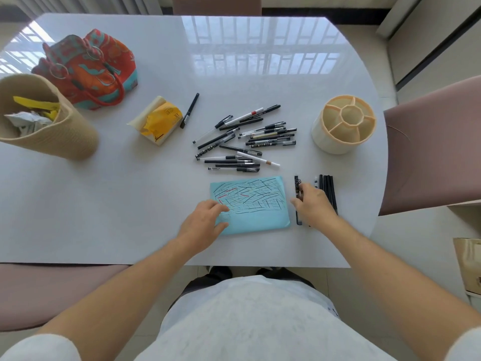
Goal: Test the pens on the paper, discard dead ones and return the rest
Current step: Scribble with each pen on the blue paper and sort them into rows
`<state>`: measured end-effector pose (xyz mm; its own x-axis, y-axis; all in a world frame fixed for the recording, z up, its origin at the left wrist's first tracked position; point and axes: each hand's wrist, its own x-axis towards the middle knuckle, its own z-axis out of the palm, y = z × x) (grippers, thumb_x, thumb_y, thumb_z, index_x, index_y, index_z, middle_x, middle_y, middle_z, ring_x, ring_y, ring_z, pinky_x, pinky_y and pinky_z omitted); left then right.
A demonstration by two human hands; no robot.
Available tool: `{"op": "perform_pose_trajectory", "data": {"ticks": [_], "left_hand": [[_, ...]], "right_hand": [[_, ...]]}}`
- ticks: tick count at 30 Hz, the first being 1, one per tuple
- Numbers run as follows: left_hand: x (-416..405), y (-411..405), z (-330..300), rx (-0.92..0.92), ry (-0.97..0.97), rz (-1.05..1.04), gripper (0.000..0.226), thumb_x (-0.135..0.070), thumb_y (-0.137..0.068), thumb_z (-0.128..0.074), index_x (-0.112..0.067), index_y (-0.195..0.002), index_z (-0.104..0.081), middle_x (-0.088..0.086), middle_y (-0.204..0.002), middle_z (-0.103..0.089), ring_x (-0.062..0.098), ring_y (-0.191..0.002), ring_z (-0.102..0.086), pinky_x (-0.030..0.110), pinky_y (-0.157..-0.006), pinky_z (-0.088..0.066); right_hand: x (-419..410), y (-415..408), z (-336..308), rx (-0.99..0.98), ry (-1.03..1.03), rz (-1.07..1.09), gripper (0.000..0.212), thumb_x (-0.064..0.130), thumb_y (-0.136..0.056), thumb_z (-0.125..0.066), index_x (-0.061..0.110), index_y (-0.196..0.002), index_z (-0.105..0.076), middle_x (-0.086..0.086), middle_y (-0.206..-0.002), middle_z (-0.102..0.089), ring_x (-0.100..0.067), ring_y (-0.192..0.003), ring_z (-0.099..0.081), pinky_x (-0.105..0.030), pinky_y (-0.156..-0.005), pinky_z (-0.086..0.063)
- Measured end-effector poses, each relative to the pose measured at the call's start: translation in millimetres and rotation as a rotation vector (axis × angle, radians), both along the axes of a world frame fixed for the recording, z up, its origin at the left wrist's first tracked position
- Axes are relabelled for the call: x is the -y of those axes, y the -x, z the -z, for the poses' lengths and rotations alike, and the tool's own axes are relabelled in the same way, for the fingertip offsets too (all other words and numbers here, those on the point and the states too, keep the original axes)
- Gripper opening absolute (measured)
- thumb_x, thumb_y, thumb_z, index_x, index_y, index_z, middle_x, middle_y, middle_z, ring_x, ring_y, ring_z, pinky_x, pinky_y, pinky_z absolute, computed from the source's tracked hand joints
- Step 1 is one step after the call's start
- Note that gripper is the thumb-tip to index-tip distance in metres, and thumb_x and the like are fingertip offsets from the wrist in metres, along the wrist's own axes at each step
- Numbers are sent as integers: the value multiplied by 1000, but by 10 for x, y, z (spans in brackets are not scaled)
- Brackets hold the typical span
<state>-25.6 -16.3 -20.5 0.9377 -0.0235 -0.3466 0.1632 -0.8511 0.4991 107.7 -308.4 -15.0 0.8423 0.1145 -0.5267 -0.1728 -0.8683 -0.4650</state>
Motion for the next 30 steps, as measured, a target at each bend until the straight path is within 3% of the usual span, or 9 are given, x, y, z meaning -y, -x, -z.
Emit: {"op": "perform_pose_trajectory", "data": {"ticks": [4, 9, 15, 19, 24, 27, 30], "left_hand": [[-16, 40, 47, -46, -66, -1, 48, -34, -88, -69, -28, -133, -52, -6, -122, -47, 16, -115, -47, 34, -81, -52], [-14, 70, 111, -68, -83, -16, 54, -33, -85, -71, -29, -134, -51, -5, -122, -45, 16, -114, -46, 34, -80, -53], [-62, 99, 114, -28, -53, -38, 52, -28, -83, -72, -28, -132, -54, -4, -121, -47, 17, -114, -47, 33, -78, -52], [-155, 155, 59, 13, -8, -71, 46, -26, -85, -70, -29, -129, -57, -5, -117, -49, 15, -111, -48, 35, -78, -53], [-251, 209, 18, 69, 85, -140, 33, -26, -89, -67, -32, -121, -60, -13, -109, -50, 6, -94, -53, 27, -74, -50], [-231, 192, 6, 69, 194, -173, 28, -24, -89, -67, -34, -115, -63, -18, -100, -55, 4, -80, -57, 24, -74, -50], [-127, 122, -20, 33, 323, -217, 26, -28, -91, -65, -34, -116, -64, -17, -96, -61, 5, -77, -59, 22, -74, -50]], "right_hand": [[37, 7, 73, 76, 137, -100, 30, 19, -93, -67, 6, -119, -59, -15, -111, -68, -35, -104, -63, -40, -85, -51], [-148, -113, 59, 219, 205, -131, 28, 15, -93, -62, 9, -119, -59, -14, -120, -59, -38, -99, -62, -41, -78, -50], [-788, -528, -8, 386, 50, -311, 20, 13, -100, -53, 14, -117, -62, -5, -110, -60, -26, -80, -59, -40, -69, -53], [-1040, -704, 90, 400, 170, -428, 15, 11, -103, -47, 12, -113, -59, -6, -102, -61, -27, -72, -59, -35, -57, -45], [-953, -722, 54, 323, 177, -380, 9, 17, -92, -59, 14, -101, -58, -3, -91, -57, -22, -74, -57, -32, -59, -43], [-765, -507, -32, 249, 5, -178, 4, 15, -84, -63, 16, -87, -60, -2, -82, -61, -18, -71, -60, -30, -57, -45], [-696, -97, -131, 3, -412, 146, 7, 4, -84, -64, 11, -85, -66, -14, -78, -72, -23, -68, -74, -37, -62, -62]]}}
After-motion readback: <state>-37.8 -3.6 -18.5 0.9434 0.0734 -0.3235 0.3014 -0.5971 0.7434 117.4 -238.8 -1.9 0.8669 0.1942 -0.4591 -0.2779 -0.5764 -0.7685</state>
